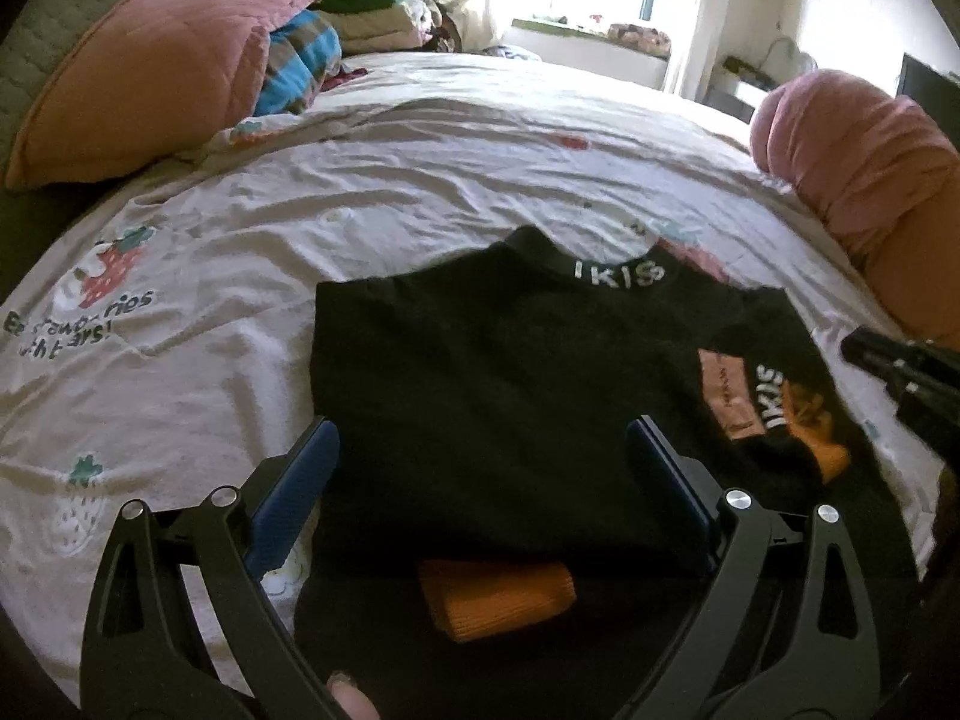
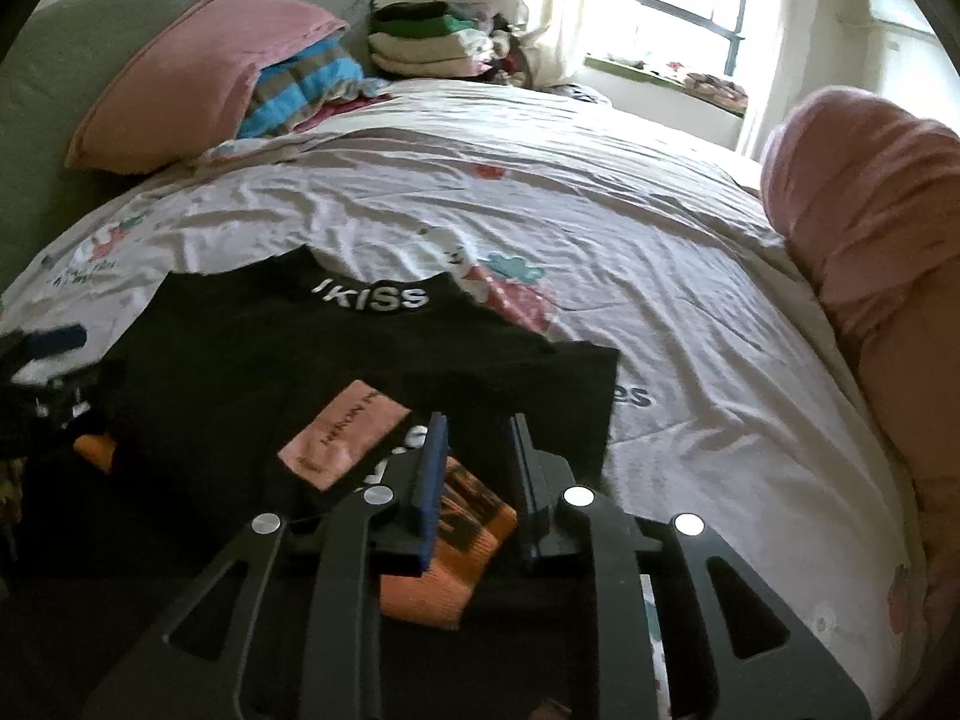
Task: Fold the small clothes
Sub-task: 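Hold the orange cuff flat on the shirt with the right tool, then open the right tool and release the orange cuff on the shirt, then move both tools back toward the hem of the black shirt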
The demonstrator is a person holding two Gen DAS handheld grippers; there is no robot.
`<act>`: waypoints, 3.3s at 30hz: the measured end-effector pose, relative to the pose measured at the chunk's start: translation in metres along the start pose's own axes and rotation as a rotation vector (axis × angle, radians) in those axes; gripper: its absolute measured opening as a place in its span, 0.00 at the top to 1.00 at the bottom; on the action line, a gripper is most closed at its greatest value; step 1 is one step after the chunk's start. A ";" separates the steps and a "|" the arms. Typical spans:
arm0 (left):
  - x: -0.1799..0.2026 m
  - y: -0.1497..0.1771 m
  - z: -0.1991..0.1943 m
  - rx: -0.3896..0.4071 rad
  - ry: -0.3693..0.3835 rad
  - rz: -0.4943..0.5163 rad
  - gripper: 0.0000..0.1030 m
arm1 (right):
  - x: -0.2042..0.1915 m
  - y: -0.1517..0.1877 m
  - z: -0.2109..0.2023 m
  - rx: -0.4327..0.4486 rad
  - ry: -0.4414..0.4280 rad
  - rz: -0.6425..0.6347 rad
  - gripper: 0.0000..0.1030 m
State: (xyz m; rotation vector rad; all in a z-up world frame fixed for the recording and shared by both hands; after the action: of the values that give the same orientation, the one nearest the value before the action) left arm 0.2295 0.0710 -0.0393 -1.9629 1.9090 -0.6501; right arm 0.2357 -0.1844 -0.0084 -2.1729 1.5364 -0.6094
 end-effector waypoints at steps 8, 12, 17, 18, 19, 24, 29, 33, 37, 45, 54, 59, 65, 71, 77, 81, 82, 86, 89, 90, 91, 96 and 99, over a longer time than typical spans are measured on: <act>0.010 0.004 0.014 -0.062 0.024 0.042 0.38 | -0.012 0.008 0.011 -0.049 -0.087 0.006 0.73; 0.011 0.008 0.024 -0.113 0.026 0.056 0.47 | -0.039 0.010 0.016 -0.071 -0.157 -0.045 0.66; 0.005 0.014 0.034 -0.176 0.040 0.034 0.47 | -0.065 0.008 0.020 -0.084 -0.216 -0.068 0.62; 0.004 0.015 0.034 -0.178 0.048 0.028 0.47 | -0.068 0.008 0.021 -0.086 -0.224 -0.070 0.60; 0.003 0.015 0.034 -0.180 0.056 0.023 0.47 | -0.070 0.009 0.023 -0.092 -0.229 -0.072 0.59; 0.003 0.016 0.034 -0.181 0.059 0.023 0.47 | -0.061 0.022 0.050 -0.210 -0.161 -0.061 0.60; 0.003 0.016 0.033 -0.178 0.054 0.024 0.47 | -0.058 0.025 0.053 -0.208 -0.174 -0.037 0.60; 0.004 0.016 0.032 -0.178 0.057 0.020 0.47 | -0.058 0.027 0.044 -0.185 -0.179 -0.024 0.51; 0.005 0.015 0.030 -0.174 0.049 0.026 0.48 | -0.051 0.027 0.033 -0.152 -0.196 0.021 0.39; 0.004 0.015 0.028 -0.173 0.052 0.028 0.47 | -0.040 0.029 0.023 -0.123 -0.215 0.085 0.18; 0.002 0.016 0.021 -0.160 0.068 0.015 0.27 | -0.038 0.029 0.016 -0.099 -0.212 0.106 0.10; -0.004 0.015 0.012 -0.141 0.083 -0.011 0.21 | -0.033 0.029 0.009 -0.082 -0.232 0.136 0.04; -0.006 0.015 0.004 -0.121 0.076 -0.020 0.19 | -0.031 0.027 0.002 -0.061 -0.230 0.137 0.04; -0.010 0.015 -0.010 -0.082 0.074 -0.040 0.14 | -0.030 0.027 -0.005 -0.049 -0.229 0.141 0.04; -0.011 0.016 -0.026 -0.039 0.077 -0.046 0.10 | -0.029 0.028 -0.015 -0.032 -0.228 0.139 0.04; -0.014 0.016 -0.037 -0.011 0.062 -0.052 0.09 | -0.029 0.030 -0.022 -0.021 -0.224 0.130 0.04; -0.014 0.017 -0.040 -0.004 0.061 -0.055 0.09 | -0.029 0.030 -0.024 -0.018 -0.222 0.128 0.04; -0.014 0.022 -0.049 0.013 0.063 -0.055 0.09 | -0.029 0.032 -0.030 -0.006 -0.218 0.127 0.04; -0.015 0.025 -0.054 0.021 0.053 -0.049 0.09 | -0.027 0.033 -0.033 0.001 -0.217 0.130 0.04; -0.016 0.027 -0.056 0.024 0.054 -0.054 0.09 | -0.027 0.034 -0.034 0.002 -0.217 0.130 0.04; -0.016 0.028 -0.057 0.024 0.059 -0.058 0.09 | -0.026 0.034 -0.035 0.004 -0.215 0.131 0.04; -0.017 0.037 -0.059 0.019 0.049 -0.059 0.09 | -0.025 0.037 -0.040 0.011 -0.218 0.133 0.04; -0.016 0.044 -0.058 0.011 0.040 -0.056 0.09 | -0.024 0.040 -0.043 0.012 -0.217 0.133 0.04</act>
State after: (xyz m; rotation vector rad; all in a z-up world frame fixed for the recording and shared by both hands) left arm 0.1611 0.0897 -0.0153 -2.0176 1.8759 -0.7190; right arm 0.1734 -0.1772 0.0019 -2.0332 1.5394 -0.3269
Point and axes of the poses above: each gripper's, at about its wrist camera, not at the fingertips, and z roughly the way its jaws point, x to its right, y to its underside, the point moved 3 cm from there along z, roughly the way its jaws point, and after that the axes turned 11 degrees about -x, right-handed, at the moved point
